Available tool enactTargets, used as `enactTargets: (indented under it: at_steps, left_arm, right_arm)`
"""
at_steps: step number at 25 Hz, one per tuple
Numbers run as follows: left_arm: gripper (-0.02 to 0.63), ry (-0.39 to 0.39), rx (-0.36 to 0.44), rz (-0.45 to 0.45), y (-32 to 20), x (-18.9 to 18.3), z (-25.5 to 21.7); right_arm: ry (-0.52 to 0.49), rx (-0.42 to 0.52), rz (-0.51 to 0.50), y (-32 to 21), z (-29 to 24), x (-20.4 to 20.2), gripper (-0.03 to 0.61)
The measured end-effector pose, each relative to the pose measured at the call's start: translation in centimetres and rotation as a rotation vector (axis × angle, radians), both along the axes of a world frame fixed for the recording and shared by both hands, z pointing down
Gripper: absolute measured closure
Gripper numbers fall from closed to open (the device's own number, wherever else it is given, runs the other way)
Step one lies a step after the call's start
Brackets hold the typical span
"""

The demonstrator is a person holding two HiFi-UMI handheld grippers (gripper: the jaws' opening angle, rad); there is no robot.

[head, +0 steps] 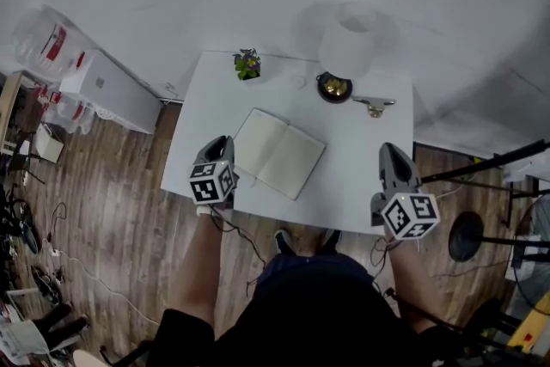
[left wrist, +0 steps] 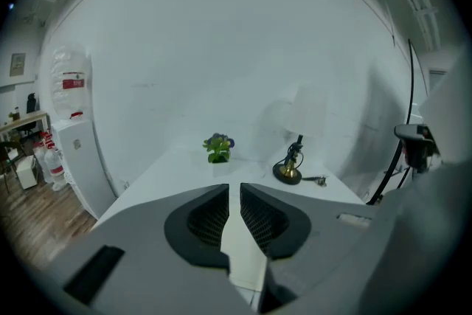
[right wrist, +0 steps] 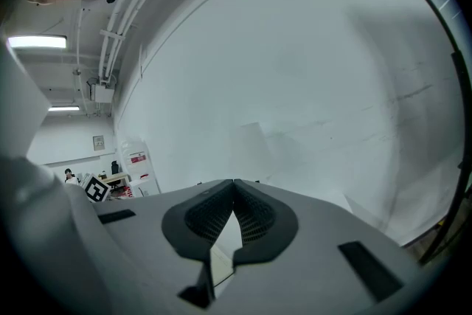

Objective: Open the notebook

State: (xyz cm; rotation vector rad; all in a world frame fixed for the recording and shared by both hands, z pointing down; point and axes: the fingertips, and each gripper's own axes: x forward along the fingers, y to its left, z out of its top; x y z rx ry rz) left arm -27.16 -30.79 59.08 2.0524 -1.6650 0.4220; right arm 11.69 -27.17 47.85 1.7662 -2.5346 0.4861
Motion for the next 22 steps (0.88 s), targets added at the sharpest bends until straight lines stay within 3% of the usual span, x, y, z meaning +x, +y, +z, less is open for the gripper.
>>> enactTargets:
  at_steps: [10, 17, 22]
  left_arm:
    - [0.566, 0.082, 0.221, 0.05, 1.3, 5.2, -11.1]
    - [0.569, 0.047, 0.367, 0.095, 2.5, 8.5, -18.3]
    - [0.574, -0.011, 0.53, 0.104, 3.7, 10.6, -24.4]
  right_arm:
    - [0.011, 0.108, -0.054, -0.2, -4.4, -1.1, 0.572]
    - [0.028, 0.185, -0.047, -0.2, -8.3, -0.8, 0.575]
    - [0.049, 0.346, -0.052, 0.5, -13.5, -0.9, 0.572]
